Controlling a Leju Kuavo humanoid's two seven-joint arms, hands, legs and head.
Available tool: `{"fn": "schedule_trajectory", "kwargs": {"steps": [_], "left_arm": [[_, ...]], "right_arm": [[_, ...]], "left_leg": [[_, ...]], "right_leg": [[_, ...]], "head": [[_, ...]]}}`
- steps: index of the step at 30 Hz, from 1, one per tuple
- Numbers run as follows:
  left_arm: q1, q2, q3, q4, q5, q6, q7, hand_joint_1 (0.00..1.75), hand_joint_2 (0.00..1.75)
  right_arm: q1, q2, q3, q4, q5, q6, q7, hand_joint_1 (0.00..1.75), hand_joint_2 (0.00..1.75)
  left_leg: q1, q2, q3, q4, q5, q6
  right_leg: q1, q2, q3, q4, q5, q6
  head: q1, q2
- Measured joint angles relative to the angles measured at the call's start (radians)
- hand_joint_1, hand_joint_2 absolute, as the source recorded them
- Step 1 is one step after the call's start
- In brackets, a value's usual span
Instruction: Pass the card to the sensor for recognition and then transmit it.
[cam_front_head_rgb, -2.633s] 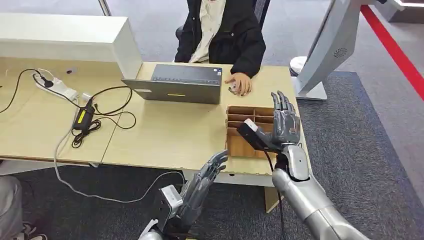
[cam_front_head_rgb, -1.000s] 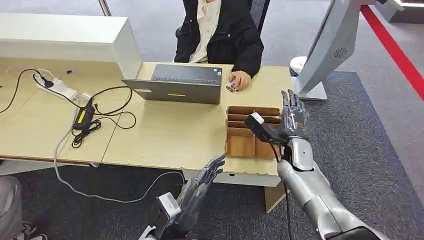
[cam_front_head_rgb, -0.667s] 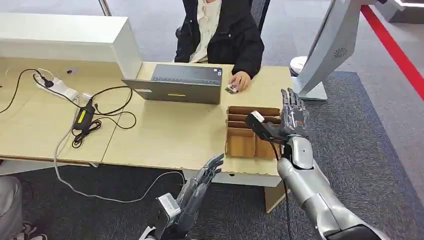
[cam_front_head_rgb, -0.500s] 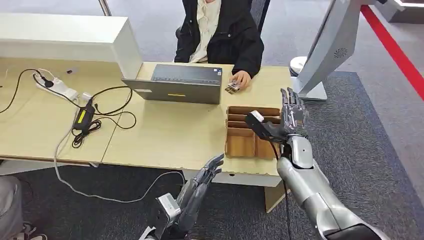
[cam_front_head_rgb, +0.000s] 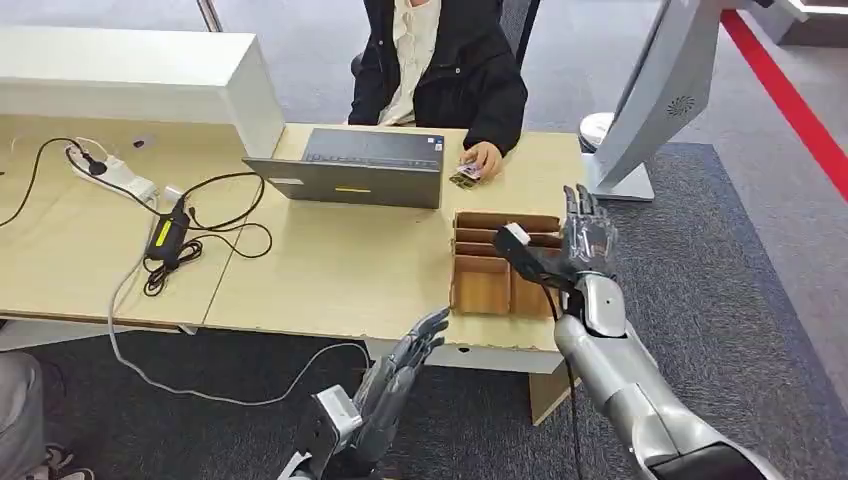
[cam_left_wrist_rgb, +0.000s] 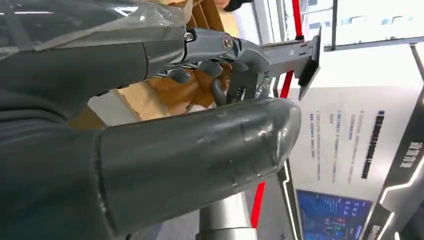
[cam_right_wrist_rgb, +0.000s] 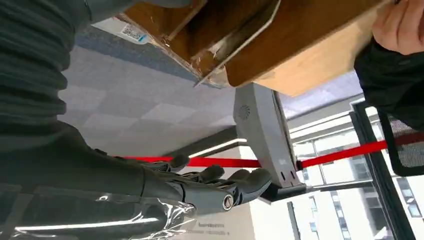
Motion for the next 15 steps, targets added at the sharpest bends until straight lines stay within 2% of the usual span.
{"fn": "schedule_trajectory", "kwargs": {"steps": [15], "left_arm": [[-0.001, 0.001, 0.0, -0.01, -0.002, -0.013, 0.019, 0.0, 0.0]], "right_arm": [[-0.006, -0.021, 0.019, 0.029, -0.063, 0.018, 0.037, 0.0, 1.75]], "left_leg": [[0.0, 0.0, 0.0, 0.0, 0.0, 0.0]], "right_leg": [[0.0, 0.0, 0.0, 0.0, 0.0, 0.0]], "head": [[0.0, 0.0]]}}
